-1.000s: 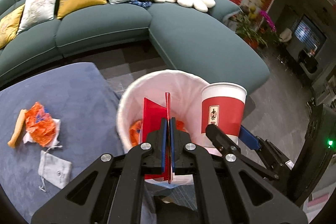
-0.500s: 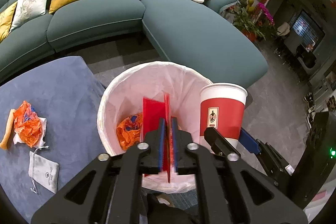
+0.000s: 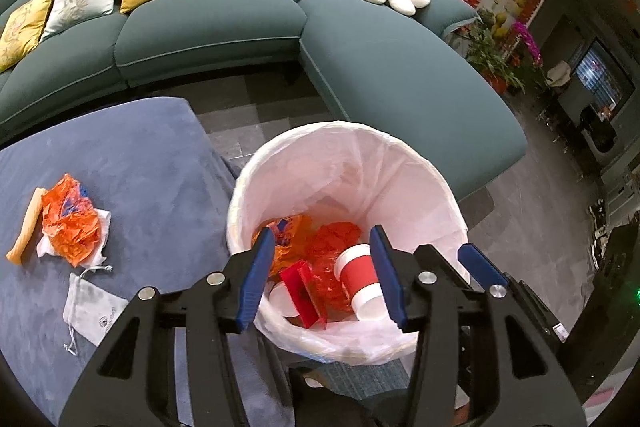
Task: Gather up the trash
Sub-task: 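Carry envelope and cup over the wastebasket and open both tools to drop them, then grasp the orange foam net with the left tool while the right tool grasps the orange bag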
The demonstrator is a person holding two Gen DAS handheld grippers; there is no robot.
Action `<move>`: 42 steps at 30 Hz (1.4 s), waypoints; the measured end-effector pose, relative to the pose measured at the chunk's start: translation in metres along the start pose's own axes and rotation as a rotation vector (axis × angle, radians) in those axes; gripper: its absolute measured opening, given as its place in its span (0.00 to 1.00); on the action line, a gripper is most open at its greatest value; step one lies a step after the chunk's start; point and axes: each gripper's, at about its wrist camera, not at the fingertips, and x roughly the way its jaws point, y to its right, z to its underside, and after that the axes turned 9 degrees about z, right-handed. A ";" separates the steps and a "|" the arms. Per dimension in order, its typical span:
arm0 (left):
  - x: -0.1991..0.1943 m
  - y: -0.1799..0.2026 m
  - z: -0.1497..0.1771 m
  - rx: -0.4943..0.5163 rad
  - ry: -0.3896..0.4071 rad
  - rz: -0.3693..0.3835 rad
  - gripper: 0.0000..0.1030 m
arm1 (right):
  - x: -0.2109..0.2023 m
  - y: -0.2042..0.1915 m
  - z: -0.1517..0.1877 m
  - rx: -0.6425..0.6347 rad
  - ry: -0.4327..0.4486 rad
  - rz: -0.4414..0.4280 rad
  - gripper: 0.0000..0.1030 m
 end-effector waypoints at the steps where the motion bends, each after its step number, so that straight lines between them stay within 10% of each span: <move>1: -0.002 -0.002 0.001 -0.004 0.002 -0.002 0.46 | -0.001 -0.003 0.000 -0.003 0.000 -0.001 0.56; 19: -0.047 -0.073 0.011 -0.120 0.064 -0.079 0.48 | -0.014 -0.071 0.004 -0.123 0.008 -0.068 0.56; 42: -0.099 -0.260 0.055 -0.299 0.087 -0.331 0.55 | 0.031 -0.239 0.053 -0.373 -0.107 -0.195 0.56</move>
